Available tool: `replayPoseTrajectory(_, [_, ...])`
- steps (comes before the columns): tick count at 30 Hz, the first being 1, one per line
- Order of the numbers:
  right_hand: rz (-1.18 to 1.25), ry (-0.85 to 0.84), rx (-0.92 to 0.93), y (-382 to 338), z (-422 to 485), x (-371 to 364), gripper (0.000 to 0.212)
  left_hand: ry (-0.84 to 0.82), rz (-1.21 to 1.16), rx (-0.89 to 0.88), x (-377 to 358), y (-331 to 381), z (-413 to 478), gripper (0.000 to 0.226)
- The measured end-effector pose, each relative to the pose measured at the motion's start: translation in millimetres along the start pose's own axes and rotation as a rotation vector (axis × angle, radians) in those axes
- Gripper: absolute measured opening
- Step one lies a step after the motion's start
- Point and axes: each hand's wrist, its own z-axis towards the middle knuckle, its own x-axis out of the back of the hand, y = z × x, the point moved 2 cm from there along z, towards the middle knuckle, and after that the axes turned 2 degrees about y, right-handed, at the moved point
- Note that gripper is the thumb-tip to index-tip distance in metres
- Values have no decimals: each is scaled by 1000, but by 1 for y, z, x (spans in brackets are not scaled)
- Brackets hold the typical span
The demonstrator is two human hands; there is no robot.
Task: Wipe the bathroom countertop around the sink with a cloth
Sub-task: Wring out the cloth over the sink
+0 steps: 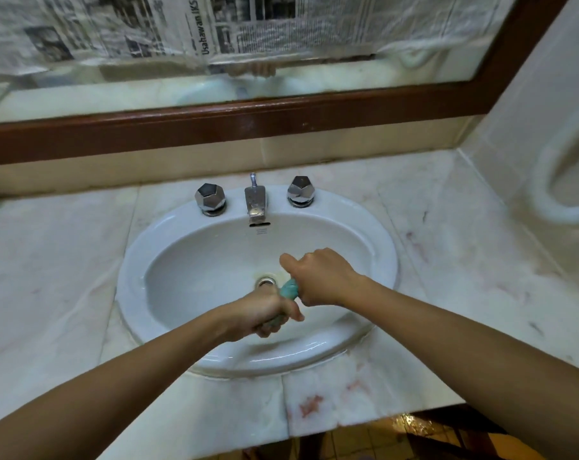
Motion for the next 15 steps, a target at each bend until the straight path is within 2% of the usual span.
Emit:
replayPoseTrajectory(4, [191,-274,-290,-10,-18,9,34,103,579,-230,15,-1,-7,25])
replayPoseTrajectory(7, [501,-414,-459,-15,-31,11,41,125,906,-403,22,-15,-7,30])
replayPoseTrajectory(9, [755,-474,-525,-22,-40,13,36,227,1163,-538,28,-23,-6,38])
replayPoseTrajectory(11, [1041,-478,-621,-28,-51,17,29,385,1219,-782,34,-24,-11,40])
replayPoseTrajectory(13, [1356,-447,-730,-34,-61,18,26,519,1121,-1019,39,-23,-21,34])
replayPoseTrajectory(15, [1678,-430,-776,-41,-71,15,37,675,1052,-1226,40,-25,-28,29])
